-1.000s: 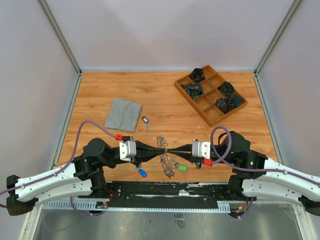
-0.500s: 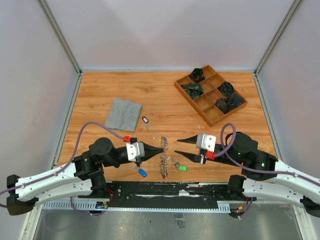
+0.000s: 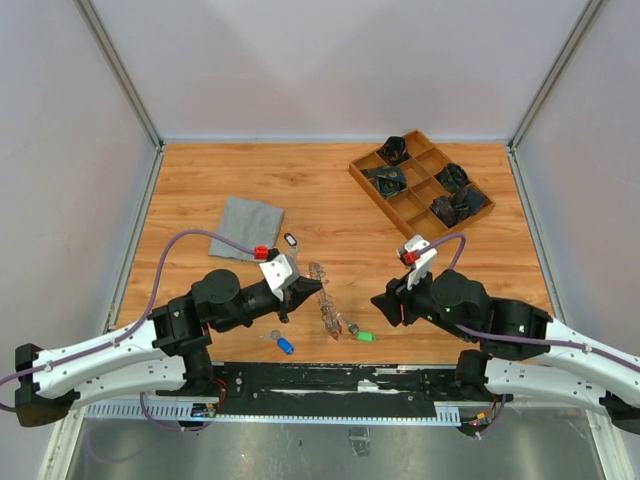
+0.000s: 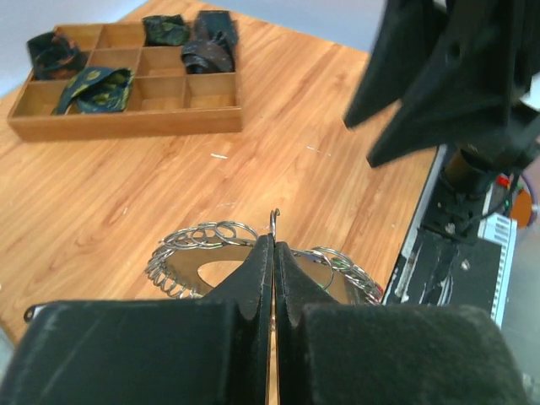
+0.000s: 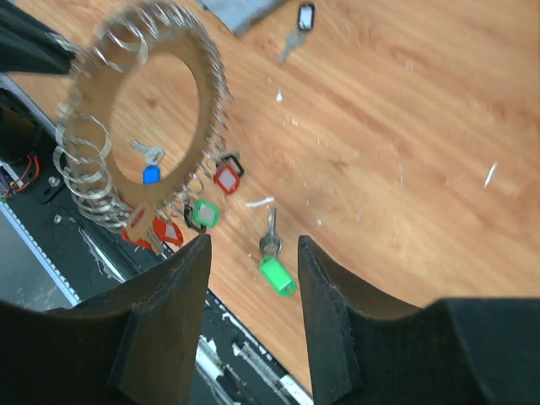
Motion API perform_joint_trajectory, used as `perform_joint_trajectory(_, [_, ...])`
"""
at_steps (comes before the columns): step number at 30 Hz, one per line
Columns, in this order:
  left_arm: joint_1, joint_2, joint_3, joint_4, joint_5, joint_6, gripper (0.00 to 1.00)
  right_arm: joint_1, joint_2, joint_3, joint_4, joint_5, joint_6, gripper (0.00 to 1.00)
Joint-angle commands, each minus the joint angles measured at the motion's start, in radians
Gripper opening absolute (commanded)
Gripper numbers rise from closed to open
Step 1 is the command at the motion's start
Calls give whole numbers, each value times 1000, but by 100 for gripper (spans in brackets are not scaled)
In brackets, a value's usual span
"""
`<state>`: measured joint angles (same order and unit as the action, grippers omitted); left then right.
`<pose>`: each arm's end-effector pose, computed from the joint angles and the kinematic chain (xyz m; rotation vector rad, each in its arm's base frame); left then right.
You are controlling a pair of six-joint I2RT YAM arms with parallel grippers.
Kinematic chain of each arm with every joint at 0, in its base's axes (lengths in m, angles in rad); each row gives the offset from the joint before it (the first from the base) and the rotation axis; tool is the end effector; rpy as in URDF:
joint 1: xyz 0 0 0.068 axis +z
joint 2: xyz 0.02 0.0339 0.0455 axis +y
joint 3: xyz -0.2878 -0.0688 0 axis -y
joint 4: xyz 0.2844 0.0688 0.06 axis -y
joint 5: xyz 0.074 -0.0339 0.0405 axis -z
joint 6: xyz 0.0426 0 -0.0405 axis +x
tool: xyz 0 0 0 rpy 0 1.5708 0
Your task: Put the keys on the keyring
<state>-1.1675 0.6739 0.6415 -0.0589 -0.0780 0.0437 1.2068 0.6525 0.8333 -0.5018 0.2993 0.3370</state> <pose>0.0805 -0.1802 0.3332 0.9295 1.4502 -0.7802 0.0720 0.1536 0.3622 -0.6261 1.8487 0.7666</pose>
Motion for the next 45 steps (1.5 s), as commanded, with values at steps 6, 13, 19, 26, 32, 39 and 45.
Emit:
perform_joint_trajectory(6, [1, 85, 164, -108, -268, -276, 1, -16, 64, -110, -121, 42, 268, 47])
perform_joint_trajectory(13, [1, 92, 144, -129, -294, -209, 1, -209, 193, -172, -45, -283, 338, 45])
perform_joint_trajectory(19, [1, 4, 74, -42, -308, -132, 1, -257, 307, -248, 67, -355, 474, 39])
perform_joint_trajectory(26, [1, 29, 78, -68, -282, -95, 1, -268, 470, -283, 223, -432, 546, 39])
perform_joint_trajectory(32, [1, 28, 77, -72, -272, -81, 1, -292, 560, -273, 274, -441, 535, 37])
perform_joint_trajectory(39, [2, 25, 73, -73, -275, -70, 0, -334, 613, -282, 317, -478, 507, 33])
perform_joint_trajectory(45, [0, 31, 74, -72, -270, -72, 1, -345, 658, -274, 322, -527, 486, 31])
